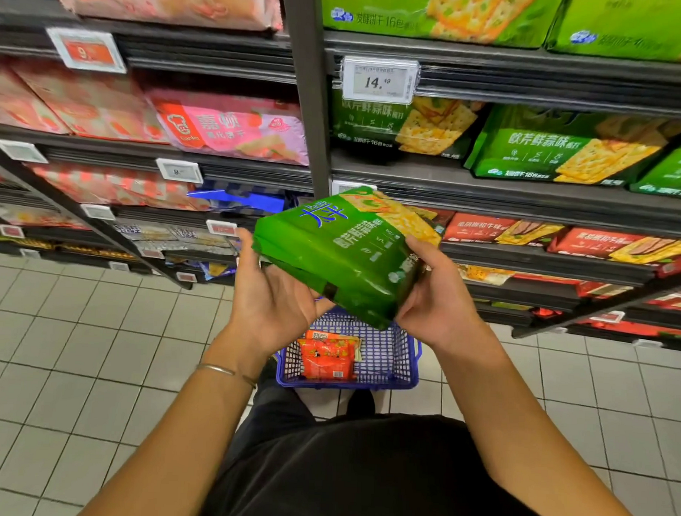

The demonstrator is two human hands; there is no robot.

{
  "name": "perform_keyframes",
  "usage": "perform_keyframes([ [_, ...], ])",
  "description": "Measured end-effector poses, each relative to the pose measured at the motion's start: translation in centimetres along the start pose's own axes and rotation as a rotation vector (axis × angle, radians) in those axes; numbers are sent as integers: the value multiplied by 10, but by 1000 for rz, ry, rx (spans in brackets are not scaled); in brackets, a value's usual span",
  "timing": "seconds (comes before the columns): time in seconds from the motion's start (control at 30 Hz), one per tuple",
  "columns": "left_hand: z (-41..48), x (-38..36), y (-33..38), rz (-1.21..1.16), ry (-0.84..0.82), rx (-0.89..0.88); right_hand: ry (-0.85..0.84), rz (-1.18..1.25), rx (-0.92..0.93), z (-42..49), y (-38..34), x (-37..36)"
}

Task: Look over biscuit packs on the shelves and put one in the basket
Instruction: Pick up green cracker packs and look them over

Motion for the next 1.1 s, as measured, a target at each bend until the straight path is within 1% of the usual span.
perform_keyframes([
  [0.07,-2,-2,-6,-33,-88,4,1,29,84,4,5,-2],
  [0.1,-3,-4,-7,-34,-96,1,-2,26,121,5,7,-2],
  [0.17,-4,-10,-11,1,-53,-49,-11,-9,182,8,10,-1],
  [0.3,-4,-16,-10,114,106,-167,-74,-123,256,8,9,2],
  [0.37,-7,-14,-2,149,108,-237,-64,-192,283,9,4,6],
  [0.43,-11,-10,8,227,87,-317,-43,-192,293,10,-3,13],
  [0.57,-20,-1,25,422,5,-375,-31,-6,276,15,-23,31],
  [0.67,-28,0,31,604,-127,-393,-95,154,193,23,-27,42],
  [0.77,-36,-9,34,805,-268,-413,-97,331,119,28,-19,49],
  [0.87,-42,-22,44,1025,-346,-440,-73,409,87,26,-12,52],
  [0.93,-44,-28,49,1090,-429,-425,-55,409,91,27,-8,55],
  [1.0,-42,-29,51,1107,-427,-429,-63,400,113,25,-7,56],
  [1.03,-39,-28,51,1089,-395,-443,-91,400,129,23,-9,55],
  [1.1,-33,-23,50,996,-258,-511,-135,396,169,20,-15,55],
])
Point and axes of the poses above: each hand's wrist, its own z-axis towards the middle knuckle, its own x-axis out of the back of the hand, y = z × x, the point moved 1 cm from there along z, towards the middle knuckle, and after that the axes turned 1 degree about -x, right-handed, at the moved point
